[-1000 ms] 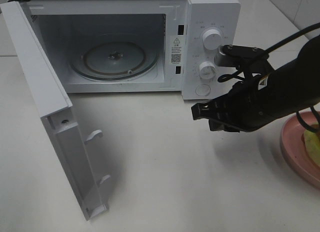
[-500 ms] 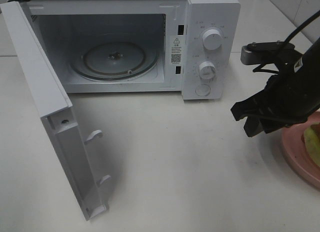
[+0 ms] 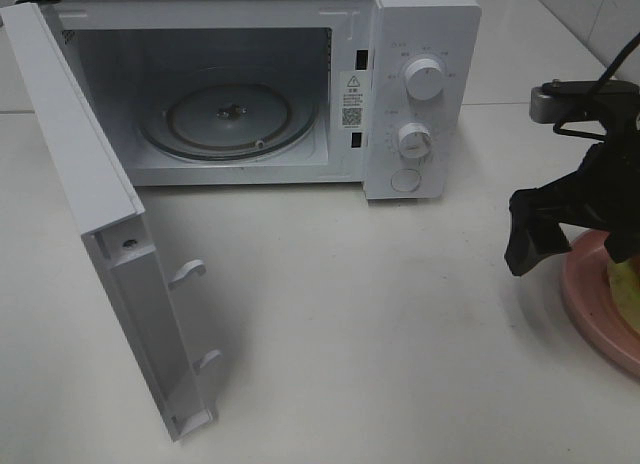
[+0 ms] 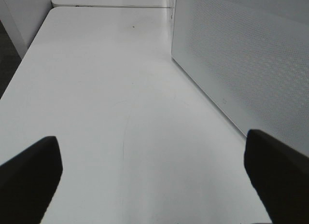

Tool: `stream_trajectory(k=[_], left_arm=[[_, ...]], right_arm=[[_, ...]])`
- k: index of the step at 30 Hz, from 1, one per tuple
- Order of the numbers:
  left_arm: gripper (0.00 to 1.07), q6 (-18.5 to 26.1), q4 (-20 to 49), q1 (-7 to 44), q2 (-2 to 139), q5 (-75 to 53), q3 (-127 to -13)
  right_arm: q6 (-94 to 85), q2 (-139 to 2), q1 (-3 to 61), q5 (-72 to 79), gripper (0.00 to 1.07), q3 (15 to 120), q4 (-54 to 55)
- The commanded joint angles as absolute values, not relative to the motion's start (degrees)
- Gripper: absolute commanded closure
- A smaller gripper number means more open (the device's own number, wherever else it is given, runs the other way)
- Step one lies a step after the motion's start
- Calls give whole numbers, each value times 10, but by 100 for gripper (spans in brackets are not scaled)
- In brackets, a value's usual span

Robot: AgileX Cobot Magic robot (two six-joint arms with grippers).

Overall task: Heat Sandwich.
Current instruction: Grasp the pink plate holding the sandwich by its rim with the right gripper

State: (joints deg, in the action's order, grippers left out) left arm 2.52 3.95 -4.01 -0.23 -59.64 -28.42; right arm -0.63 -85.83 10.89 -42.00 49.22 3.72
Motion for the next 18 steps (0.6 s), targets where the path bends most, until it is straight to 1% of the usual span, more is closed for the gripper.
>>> stream_trajectory(k=[1, 6, 18], left_arm=[[10, 25, 45, -39, -17, -594, -282], [10, 25, 45, -39, -17, -594, -282], [10, 25, 45, -39, -17, -594, -282]], right_arm=[[0, -855, 85, -426, 12, 494, 17], [18, -877, 72, -425, 13, 494, -7], [52, -961, 72, -391, 16, 494, -46]])
